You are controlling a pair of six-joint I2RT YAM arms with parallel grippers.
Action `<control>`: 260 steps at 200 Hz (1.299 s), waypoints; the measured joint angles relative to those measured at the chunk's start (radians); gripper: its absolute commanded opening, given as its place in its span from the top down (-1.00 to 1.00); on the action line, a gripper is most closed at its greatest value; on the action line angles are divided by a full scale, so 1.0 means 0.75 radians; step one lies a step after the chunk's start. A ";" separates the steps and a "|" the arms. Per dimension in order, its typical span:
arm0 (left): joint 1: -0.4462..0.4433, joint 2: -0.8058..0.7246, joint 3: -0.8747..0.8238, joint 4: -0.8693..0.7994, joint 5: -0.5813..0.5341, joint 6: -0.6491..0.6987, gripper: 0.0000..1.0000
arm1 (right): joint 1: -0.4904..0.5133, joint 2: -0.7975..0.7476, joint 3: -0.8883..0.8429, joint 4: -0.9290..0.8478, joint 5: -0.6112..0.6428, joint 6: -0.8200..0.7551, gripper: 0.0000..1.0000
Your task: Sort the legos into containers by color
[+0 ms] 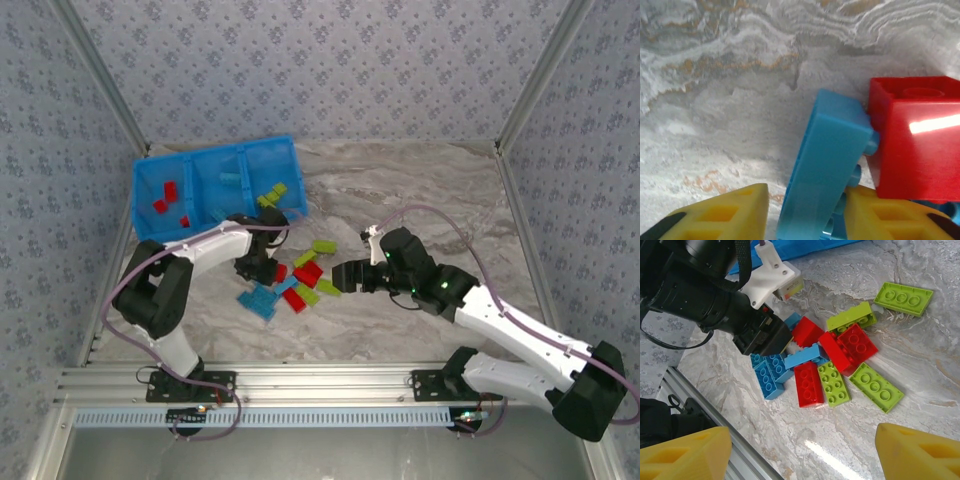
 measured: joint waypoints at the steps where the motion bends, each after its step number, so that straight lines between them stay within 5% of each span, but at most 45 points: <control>1: 0.000 0.000 0.001 0.002 0.000 0.002 0.40 | 0.000 -0.001 0.000 0.000 0.000 0.000 -0.57; 59: 0.026 -0.017 -0.002 0.082 -0.004 -0.087 0.86 | 0.021 0.046 0.000 0.006 -0.032 -0.001 -0.57; 125: 0.131 -0.298 0.183 0.032 -0.213 -0.200 0.82 | 0.038 0.088 0.004 0.006 -0.036 -0.001 -0.57; 171: 0.371 -0.158 0.402 0.258 -0.267 -0.209 0.81 | 0.039 0.055 0.015 -0.003 -0.036 -0.001 -0.57; 198: 0.475 0.097 0.544 0.327 -0.255 -0.221 0.69 | 0.051 -0.028 0.015 -0.013 -0.030 0.001 -0.57; 227: 0.506 0.315 0.701 0.357 -0.210 -0.199 0.15 | 0.062 -0.125 0.007 -0.033 0.003 0.019 -0.57; 260: 0.502 0.302 0.711 0.366 -0.197 -0.206 0.07 | 0.062 -0.160 -0.029 -0.044 0.031 0.042 -0.58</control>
